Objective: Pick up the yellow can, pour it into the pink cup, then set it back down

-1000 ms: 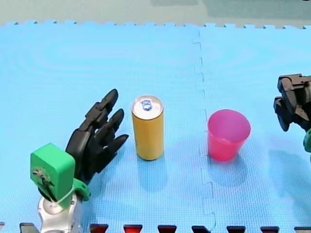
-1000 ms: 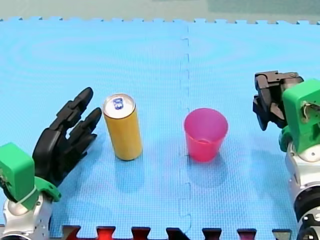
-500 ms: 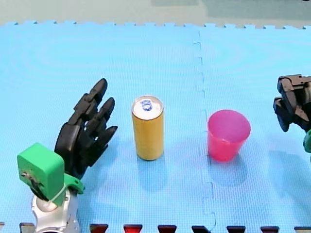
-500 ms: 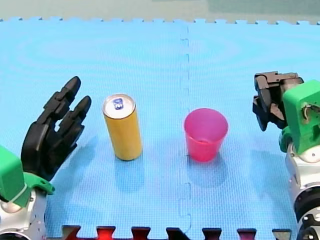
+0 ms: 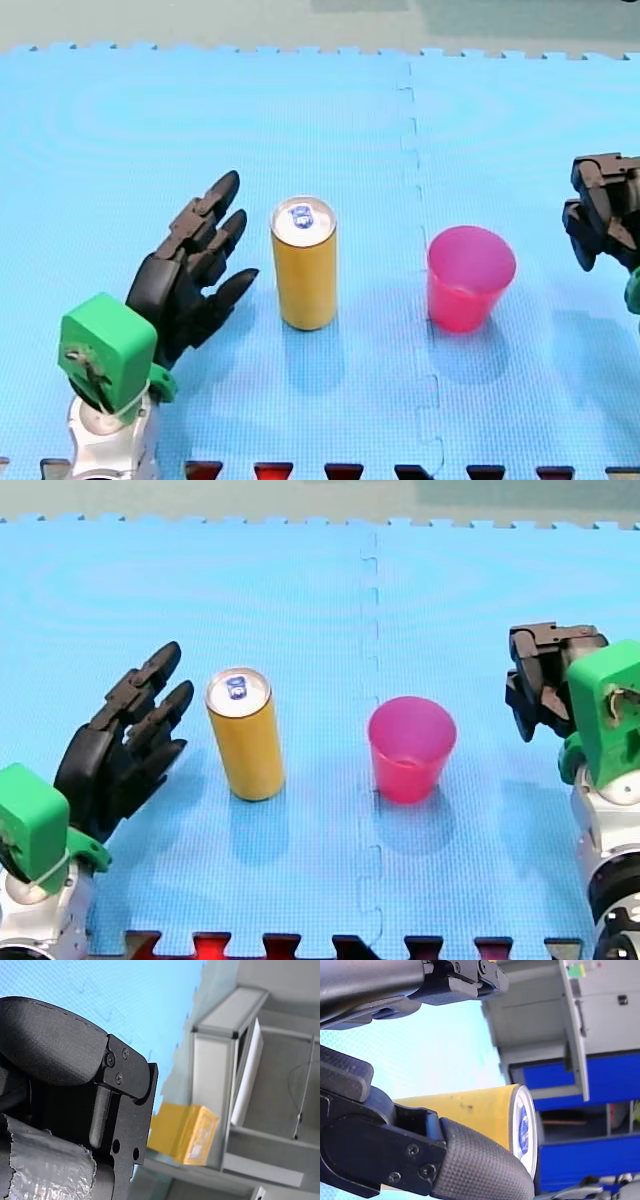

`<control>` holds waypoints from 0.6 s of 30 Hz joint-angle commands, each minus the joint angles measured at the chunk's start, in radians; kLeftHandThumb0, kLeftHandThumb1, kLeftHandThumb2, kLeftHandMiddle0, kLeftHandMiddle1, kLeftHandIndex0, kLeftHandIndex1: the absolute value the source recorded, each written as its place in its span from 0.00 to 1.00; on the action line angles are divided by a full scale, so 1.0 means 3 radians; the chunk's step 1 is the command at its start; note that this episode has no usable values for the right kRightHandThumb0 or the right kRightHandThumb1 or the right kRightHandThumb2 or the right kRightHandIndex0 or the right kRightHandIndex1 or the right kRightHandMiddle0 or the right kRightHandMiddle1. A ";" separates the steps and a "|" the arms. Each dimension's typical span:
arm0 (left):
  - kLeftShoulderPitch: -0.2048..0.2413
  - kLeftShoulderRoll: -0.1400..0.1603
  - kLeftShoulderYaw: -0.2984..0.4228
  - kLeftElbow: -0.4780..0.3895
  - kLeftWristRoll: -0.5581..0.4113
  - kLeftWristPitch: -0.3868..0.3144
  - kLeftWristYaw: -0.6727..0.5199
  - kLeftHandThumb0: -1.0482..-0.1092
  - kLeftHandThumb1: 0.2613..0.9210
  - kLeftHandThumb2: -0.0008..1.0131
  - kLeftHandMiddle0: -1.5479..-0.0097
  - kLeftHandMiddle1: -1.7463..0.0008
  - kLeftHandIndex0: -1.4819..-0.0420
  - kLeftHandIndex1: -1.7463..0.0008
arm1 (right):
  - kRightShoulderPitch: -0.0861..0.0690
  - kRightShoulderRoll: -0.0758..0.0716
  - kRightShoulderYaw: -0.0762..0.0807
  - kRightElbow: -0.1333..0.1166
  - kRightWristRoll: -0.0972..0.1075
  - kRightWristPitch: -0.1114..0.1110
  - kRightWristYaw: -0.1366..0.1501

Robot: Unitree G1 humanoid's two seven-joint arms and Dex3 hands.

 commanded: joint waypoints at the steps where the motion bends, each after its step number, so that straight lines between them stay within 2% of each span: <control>1: -0.0044 0.0090 -0.0076 -0.0004 0.0096 0.0056 0.0069 0.00 0.97 0.06 0.82 0.99 0.85 1.00 | -0.0019 -0.0017 -0.0007 -0.0003 0.0011 0.0009 0.0009; 3: -0.0062 0.0157 -0.0146 -0.0046 0.0182 0.0157 0.0094 0.00 0.92 0.03 0.79 0.98 0.83 0.99 | -0.0017 -0.0019 -0.0008 -0.0004 0.0013 0.0009 0.0014; 8: -0.0073 0.0213 -0.0226 -0.0107 0.0229 0.0305 0.0084 0.00 0.87 0.01 0.74 0.97 0.79 0.98 | -0.0010 -0.0021 -0.0009 -0.0006 0.0011 0.0008 0.0017; 13: -0.0083 0.0241 -0.0258 -0.0121 0.0203 0.0388 0.0002 0.00 0.87 0.01 0.74 0.97 0.79 0.98 | -0.0003 -0.0027 -0.0013 -0.0003 0.0014 0.0010 0.0028; 18: -0.0065 0.0274 -0.0300 -0.0107 0.0228 0.0356 -0.0034 0.00 0.90 0.01 0.75 0.98 0.78 0.99 | 0.0003 -0.0032 -0.0015 -0.0002 0.0011 0.0007 0.0031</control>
